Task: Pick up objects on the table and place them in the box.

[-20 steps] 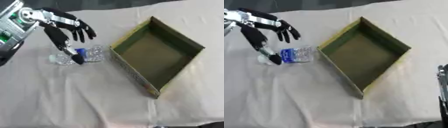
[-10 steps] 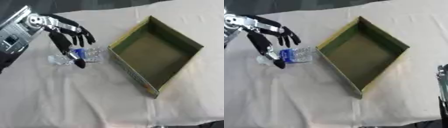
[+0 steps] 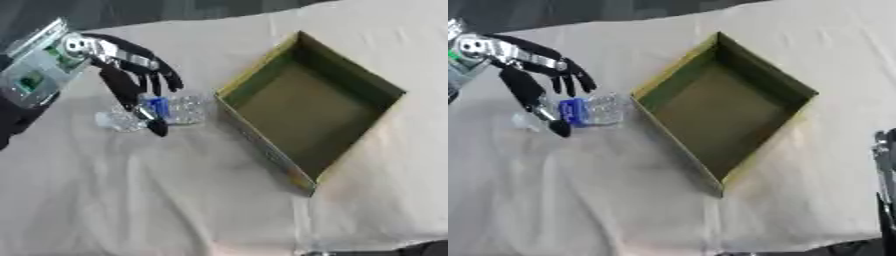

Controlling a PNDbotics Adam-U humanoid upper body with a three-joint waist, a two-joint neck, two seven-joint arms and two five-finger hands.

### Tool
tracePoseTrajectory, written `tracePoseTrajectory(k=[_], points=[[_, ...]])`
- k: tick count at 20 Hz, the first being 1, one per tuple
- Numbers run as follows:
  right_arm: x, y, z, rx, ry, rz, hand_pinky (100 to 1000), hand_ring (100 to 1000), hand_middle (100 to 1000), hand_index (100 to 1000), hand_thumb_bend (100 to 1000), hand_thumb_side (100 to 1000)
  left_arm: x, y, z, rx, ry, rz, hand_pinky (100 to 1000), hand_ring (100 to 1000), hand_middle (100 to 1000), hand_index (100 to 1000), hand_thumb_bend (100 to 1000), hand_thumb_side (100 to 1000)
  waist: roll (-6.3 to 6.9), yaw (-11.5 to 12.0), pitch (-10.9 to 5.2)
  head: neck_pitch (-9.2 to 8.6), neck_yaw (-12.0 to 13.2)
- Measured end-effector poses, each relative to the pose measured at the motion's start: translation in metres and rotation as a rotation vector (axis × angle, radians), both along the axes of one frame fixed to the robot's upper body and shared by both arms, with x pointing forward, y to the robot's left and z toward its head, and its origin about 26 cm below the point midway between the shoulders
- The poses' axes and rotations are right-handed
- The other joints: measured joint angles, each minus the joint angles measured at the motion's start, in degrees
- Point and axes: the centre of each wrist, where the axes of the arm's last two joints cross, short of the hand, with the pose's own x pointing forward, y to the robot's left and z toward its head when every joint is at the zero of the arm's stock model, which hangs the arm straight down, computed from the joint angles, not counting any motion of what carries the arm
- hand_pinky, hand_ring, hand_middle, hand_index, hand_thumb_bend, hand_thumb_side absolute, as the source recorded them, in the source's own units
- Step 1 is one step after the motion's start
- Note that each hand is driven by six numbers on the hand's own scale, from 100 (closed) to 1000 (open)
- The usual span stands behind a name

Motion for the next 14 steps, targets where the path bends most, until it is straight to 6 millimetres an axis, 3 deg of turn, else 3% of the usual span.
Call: tracePoseTrajectory(k=[14], points=[[0.000,0.000,0.000,-0.002,0.000,0.005,690,757,758,847,100,1000,0.014,0.010,-0.014,0.016,0.015,0.044,728,792,846,949,775,605,-0.02,-0.1,0.02,0.00,0.0]])
